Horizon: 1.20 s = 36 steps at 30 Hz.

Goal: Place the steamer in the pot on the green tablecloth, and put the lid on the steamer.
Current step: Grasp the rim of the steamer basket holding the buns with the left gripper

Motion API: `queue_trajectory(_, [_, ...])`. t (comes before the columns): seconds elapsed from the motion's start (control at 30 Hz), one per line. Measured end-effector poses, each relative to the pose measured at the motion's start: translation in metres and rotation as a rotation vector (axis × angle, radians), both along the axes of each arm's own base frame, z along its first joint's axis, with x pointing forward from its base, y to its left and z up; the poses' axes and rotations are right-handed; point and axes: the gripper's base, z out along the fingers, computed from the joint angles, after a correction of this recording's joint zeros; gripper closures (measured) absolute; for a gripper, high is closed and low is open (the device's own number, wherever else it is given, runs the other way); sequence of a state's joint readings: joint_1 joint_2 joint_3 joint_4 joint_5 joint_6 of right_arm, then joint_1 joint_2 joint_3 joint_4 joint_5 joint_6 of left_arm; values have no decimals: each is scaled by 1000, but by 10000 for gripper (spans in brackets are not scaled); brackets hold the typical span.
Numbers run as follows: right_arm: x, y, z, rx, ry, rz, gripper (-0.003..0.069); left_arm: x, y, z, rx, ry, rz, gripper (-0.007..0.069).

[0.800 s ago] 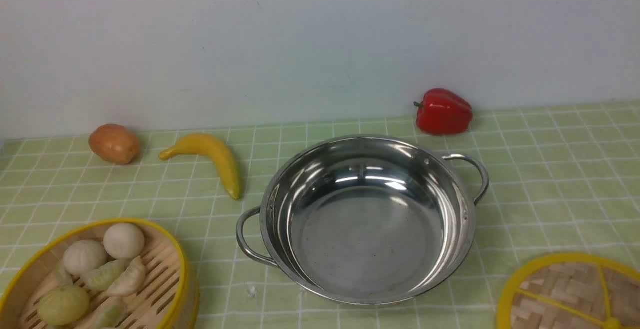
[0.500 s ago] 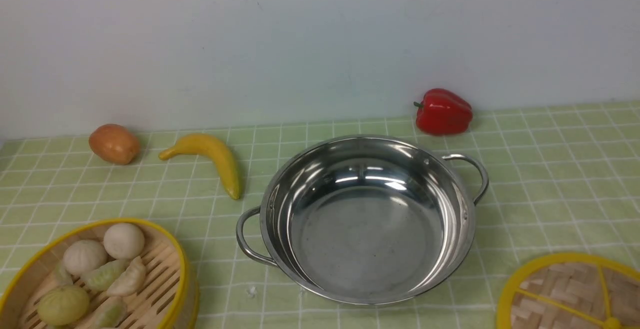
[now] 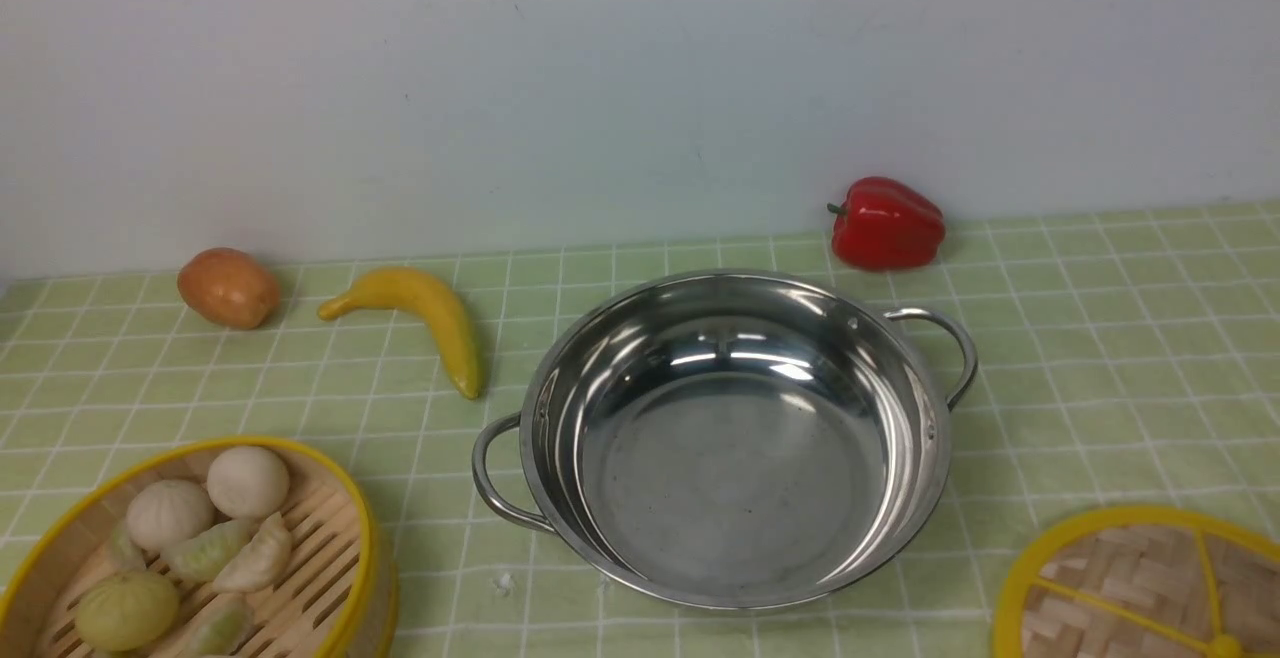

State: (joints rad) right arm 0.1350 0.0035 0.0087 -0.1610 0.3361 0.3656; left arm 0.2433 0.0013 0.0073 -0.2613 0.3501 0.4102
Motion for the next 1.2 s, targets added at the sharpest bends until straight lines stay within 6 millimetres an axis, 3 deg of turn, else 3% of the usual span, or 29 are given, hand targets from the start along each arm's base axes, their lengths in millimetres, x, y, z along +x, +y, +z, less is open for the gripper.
queue_trajectory(0.7, [0, 0, 0, 0, 0, 0, 416, 0, -1, 0, -46, -10, 1, 382])
queue_trajectory(0.9, [0, 0, 0, 0, 0, 0, 416, 2, -8, 4, -351, -80, -1, 382])
queue_trajectory(1.1, [0, 0, 0, 0, 0, 0, 416, 4, -11, 15, -773, -233, 21, 382])
queue_trajectory(1.2, [0, 0, 0, 0, 0, 0, 416, 4, -10, 19, -874, -283, 33, 382])
